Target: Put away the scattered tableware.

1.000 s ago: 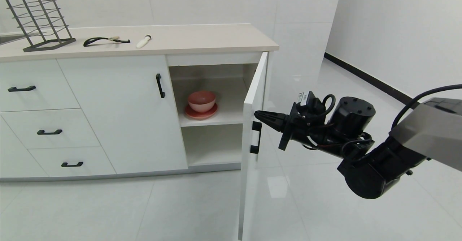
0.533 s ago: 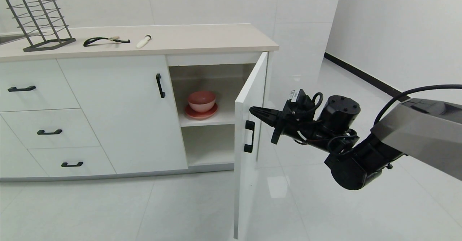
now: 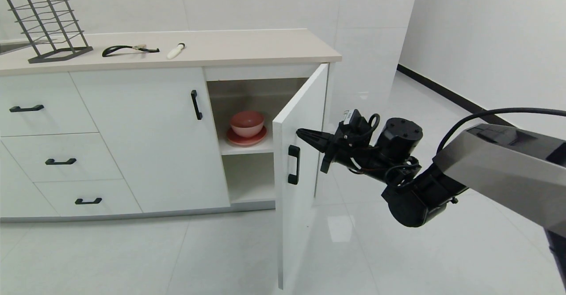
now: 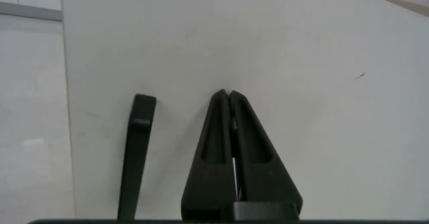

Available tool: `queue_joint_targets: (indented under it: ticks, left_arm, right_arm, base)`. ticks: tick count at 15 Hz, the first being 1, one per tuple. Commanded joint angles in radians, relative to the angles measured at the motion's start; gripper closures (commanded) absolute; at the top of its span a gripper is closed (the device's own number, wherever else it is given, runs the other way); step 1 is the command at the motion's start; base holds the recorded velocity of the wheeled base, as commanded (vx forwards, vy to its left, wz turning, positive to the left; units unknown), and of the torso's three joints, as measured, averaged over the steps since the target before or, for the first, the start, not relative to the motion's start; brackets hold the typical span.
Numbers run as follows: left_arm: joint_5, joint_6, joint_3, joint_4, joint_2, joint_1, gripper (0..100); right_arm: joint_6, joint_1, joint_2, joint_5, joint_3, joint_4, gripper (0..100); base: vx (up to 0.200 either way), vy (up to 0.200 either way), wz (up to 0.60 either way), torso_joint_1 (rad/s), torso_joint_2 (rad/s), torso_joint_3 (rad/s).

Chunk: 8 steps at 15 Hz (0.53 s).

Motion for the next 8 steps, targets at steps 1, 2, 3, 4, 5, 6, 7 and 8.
queue_joint_targets:
  ticks: [1, 2, 3, 4, 5, 6, 7, 8]
  left_arm:
    - [0.0, 0.0, 0.0, 0.0, 0.0, 0.0, 0]
    - [0.0, 0.0, 0.0, 0.0, 0.0, 0.0, 0]
    - [0.0, 0.0, 0.0, 0.0, 0.0, 0.0, 0]
    - [0.0, 0.0, 0.0, 0.0, 0.0, 0.0, 0]
    - [0.0, 0.0, 0.0, 0.0, 0.0, 0.0, 0]
    - [0.0, 0.0, 0.0, 0.0, 0.0, 0.0, 0]
    - [0.001, 0.0, 0.0, 0.0, 0.0, 0.0, 0]
    - [0.001, 0.0, 0.0, 0.0, 0.0, 0.0, 0]
  right_arm:
    - [-0.001, 0.017, 0.027, -0.015, -0.021, 0.0, 100]
    - [0.001, 0.019, 0.037, -0.026, -0.035, 0.0, 100]
    - [0.003, 0.019, 0.048, -0.031, -0.048, 0.001, 100]
    - [0.016, 0.019, 0.054, -0.031, -0.058, 0.0, 100]
    - [0.022, 0.019, 0.062, -0.031, -0.07, 0.0, 100]
    - [0.024, 0.016, 0.068, -0.031, -0.085, 0.0, 100]
    - [0.024, 0.016, 0.074, -0.031, -0.099, 0.0, 100]
    - [0.024, 0.016, 0.086, -0.032, -0.116, 0.0, 100]
  base:
    - [0.0, 0.0, 0.0, 0.0, 0.0, 0.0]
    - [0.0, 0.0, 0.0, 0.0, 0.0, 0.0]
    - [0.0, 0.0, 0.0, 0.0, 0.0, 0.0]
    - [0.0, 0.2, 0.0, 0.007, 0.0, 0.002]
    - [0.0, 0.2, 0.0, 0.002, 0.0, 0.002]
    - [0.0, 0.2, 0.0, -0.002, 0.01, 0.007]
    - [0.0, 0.2, 0.0, 0.007, 0.01, 0.007]
    - [0.0, 0.2, 0.0, 0.007, 0.01, 0.012]
